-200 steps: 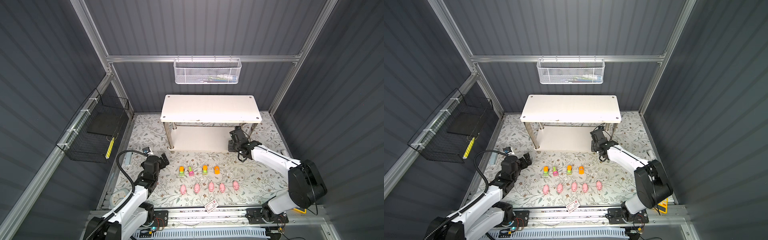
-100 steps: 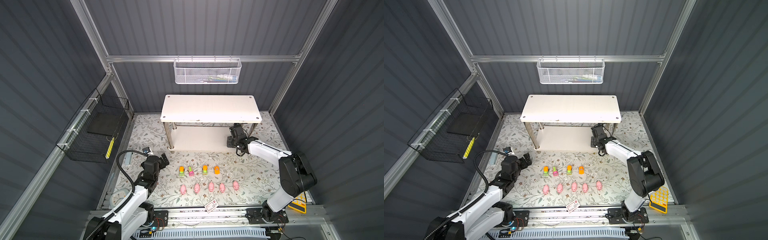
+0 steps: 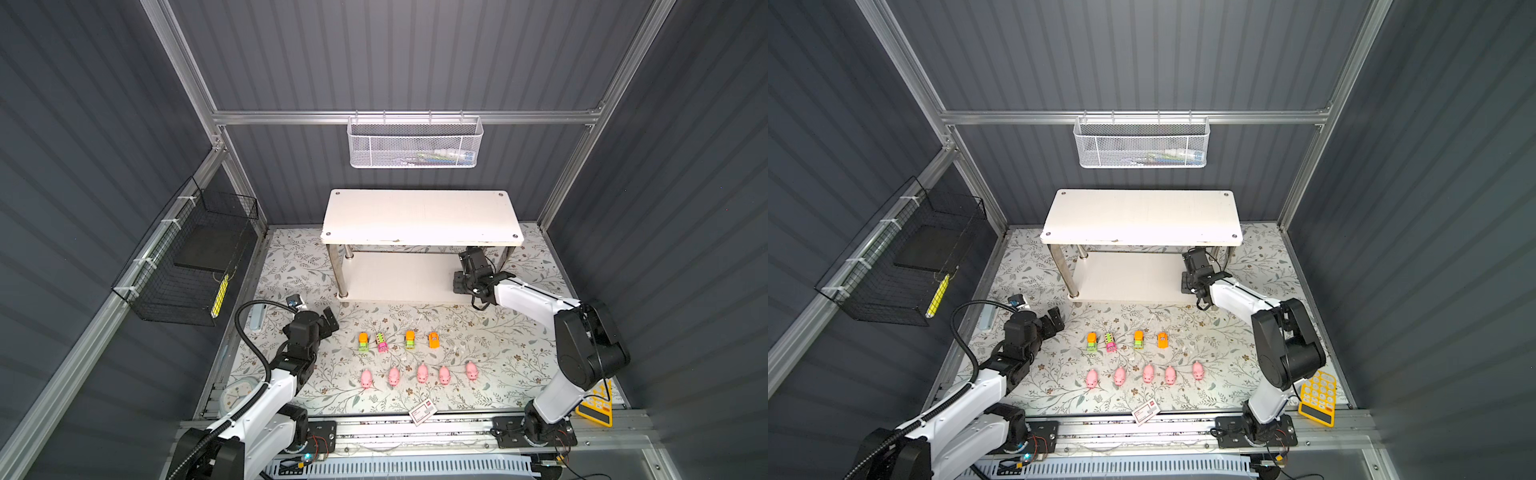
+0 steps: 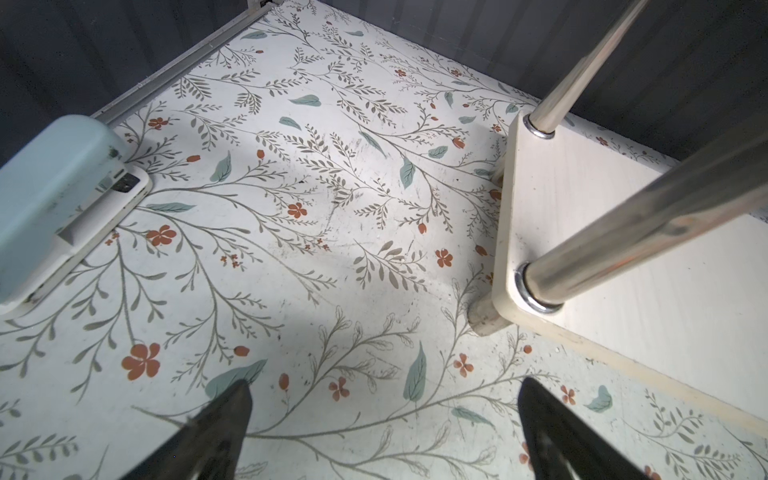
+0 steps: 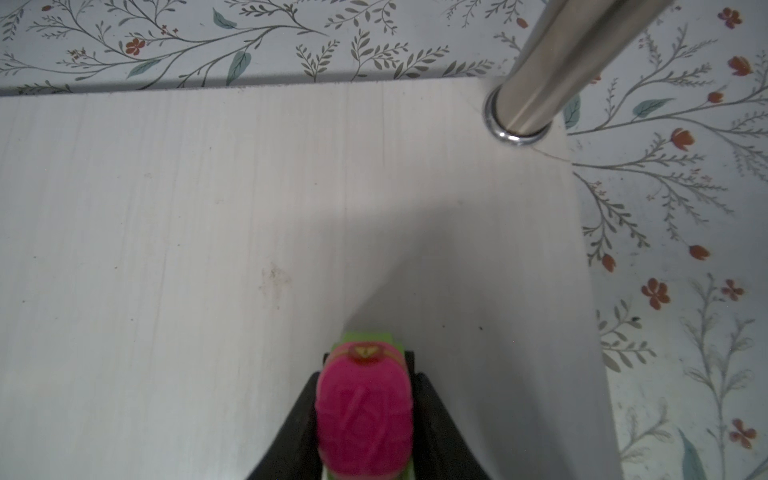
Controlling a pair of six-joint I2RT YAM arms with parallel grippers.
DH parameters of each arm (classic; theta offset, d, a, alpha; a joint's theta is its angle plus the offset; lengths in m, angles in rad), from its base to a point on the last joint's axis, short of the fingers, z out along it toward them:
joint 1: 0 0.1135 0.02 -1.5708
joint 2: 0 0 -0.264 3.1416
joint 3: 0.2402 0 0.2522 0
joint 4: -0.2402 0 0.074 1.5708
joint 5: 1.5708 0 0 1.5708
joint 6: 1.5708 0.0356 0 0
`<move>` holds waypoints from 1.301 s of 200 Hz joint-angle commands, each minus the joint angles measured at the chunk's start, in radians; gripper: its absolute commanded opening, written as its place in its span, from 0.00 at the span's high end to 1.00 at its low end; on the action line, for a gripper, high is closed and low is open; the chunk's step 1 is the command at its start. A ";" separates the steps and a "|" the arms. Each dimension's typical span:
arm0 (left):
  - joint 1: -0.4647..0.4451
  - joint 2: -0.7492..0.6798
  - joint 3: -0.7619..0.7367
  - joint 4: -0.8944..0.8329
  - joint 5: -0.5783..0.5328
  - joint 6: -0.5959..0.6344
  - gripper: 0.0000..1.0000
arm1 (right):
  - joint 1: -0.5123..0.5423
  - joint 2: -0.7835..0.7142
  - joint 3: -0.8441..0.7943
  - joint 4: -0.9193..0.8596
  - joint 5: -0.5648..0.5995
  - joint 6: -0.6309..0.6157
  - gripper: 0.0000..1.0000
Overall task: Place and organize the plastic toys onto the shelf
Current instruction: 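Carry the pink-and-green truck with the right gripper onto the lower shelf, then open the right gripper to release the truck on the shelf, then move the right gripper back over the orange toy bulldozer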
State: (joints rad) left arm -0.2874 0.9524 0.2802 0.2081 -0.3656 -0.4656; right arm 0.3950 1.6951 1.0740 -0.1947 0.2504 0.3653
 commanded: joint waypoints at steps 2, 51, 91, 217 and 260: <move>-0.002 -0.003 -0.011 0.010 0.010 -0.012 0.00 | -0.006 0.011 0.018 -0.014 -0.005 -0.005 0.61; -0.002 -0.013 -0.011 -0.002 0.008 -0.013 0.00 | -0.006 -0.007 0.005 -0.001 -0.013 -0.005 0.54; -0.002 -0.051 -0.007 -0.023 0.012 -0.002 0.00 | -0.004 -0.065 -0.036 0.030 -0.044 -0.005 0.48; -0.008 -0.212 0.051 -0.161 0.093 0.020 0.00 | 0.158 -0.400 -0.344 0.199 0.046 -0.023 0.37; -0.016 -0.166 0.064 -0.119 0.100 0.025 0.00 | 0.280 -0.528 -0.404 0.138 0.102 0.029 0.36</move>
State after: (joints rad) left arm -0.2962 0.7658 0.3119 0.0742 -0.2829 -0.4637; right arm 0.6273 1.2190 0.6930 -0.0311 0.2935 0.3599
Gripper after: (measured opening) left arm 0.997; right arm 0.642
